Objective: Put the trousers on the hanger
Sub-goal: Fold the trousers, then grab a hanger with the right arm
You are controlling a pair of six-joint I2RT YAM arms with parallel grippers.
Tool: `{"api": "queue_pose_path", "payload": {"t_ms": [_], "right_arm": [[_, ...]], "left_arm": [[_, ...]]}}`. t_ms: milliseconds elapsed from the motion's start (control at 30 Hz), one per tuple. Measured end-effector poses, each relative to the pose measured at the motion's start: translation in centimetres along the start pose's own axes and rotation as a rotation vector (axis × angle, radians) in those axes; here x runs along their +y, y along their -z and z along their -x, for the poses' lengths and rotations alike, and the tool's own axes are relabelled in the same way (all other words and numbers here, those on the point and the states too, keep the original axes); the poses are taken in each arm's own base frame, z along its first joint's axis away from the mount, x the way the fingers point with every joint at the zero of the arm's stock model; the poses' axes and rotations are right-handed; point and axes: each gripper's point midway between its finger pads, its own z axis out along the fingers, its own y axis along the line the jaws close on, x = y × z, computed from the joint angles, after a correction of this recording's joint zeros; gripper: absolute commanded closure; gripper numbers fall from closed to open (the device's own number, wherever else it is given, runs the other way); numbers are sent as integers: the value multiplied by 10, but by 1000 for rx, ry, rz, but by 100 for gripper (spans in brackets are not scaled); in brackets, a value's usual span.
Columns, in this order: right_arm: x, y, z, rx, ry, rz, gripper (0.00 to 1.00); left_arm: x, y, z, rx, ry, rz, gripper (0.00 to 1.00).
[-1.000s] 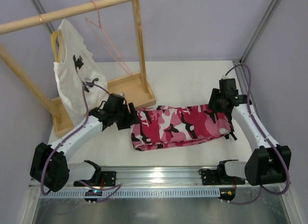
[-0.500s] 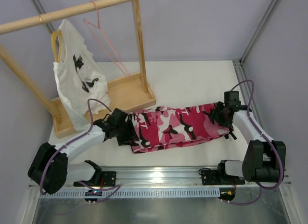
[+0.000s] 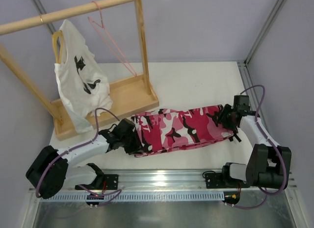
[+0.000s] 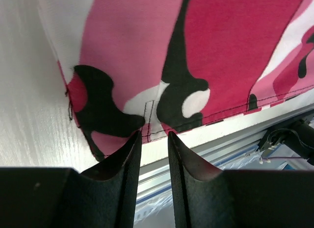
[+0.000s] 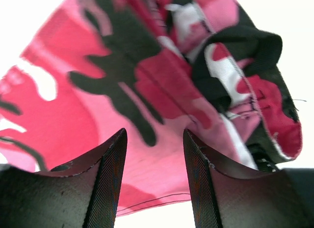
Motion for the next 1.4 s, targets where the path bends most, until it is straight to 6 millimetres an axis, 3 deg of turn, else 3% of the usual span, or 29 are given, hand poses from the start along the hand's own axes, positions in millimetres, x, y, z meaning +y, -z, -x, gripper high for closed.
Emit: {"api": "queue_pose_path", "payload": {"t_ms": [67, 200, 267, 300, 333, 367, 400, 433, 500, 600, 700, 800, 900, 967, 1100, 1167, 1300, 1400], "right_arm": [[-7, -5, -6, 23, -15, -17, 47], [-2, -3, -5, 30, -14, 5, 43], [10, 9, 0, 23, -4, 50, 37], [22, 19, 6, 9, 10, 97, 36], [37, 33, 13, -10, 33, 150, 29], [58, 53, 25, -45, 72, 219, 25], [80, 73, 36, -82, 116, 285, 19], [109, 100, 47, -128, 181, 356, 15], [168, 160, 66, -234, 304, 517, 10], [240, 255, 68, -371, 445, 768, 8], [280, 321, 63, -451, 510, 937, 8], [311, 357, 63, -491, 537, 1028, 9], [354, 379, 68, -547, 563, 1082, 11], [383, 378, 70, -583, 585, 1084, 13], [434, 331, 64, -599, 642, 996, 26], [455, 300, 57, -598, 671, 940, 27], [481, 248, 41, -589, 722, 857, 27], [495, 231, 29, -588, 745, 841, 28]], "left_arm": [[12, -3, -7, 17, 33, 31, 73], [13, 6, -4, -9, 42, 55, 69], [9, 19, 3, -36, 30, 74, 50], [3, 30, 9, -61, 16, 74, 34], [-7, 44, 18, -93, 1, 68, 29], [-24, 61, 30, -142, -21, 42, 26], [-38, 77, 42, -188, -35, 17, 10], [-54, 97, 54, -239, -60, -4, 2], [-89, 144, 80, -363, -97, -73, 0], [-115, 198, 100, -494, -135, -124, 0], [-117, 231, 104, -568, -156, -140, 0], [-106, 245, 96, -598, -170, -153, 0], [-94, 253, 85, -617, -177, -183, 0], [-87, 255, 78, -624, -180, -207, 0], [-77, 256, 64, -618, -189, -253, 0], [-75, 252, 58, -604, -197, -273, 0], [-70, 244, 51, -580, -206, -284, 0], [-69, 248, 49, -590, -212, -295, 0]]}}
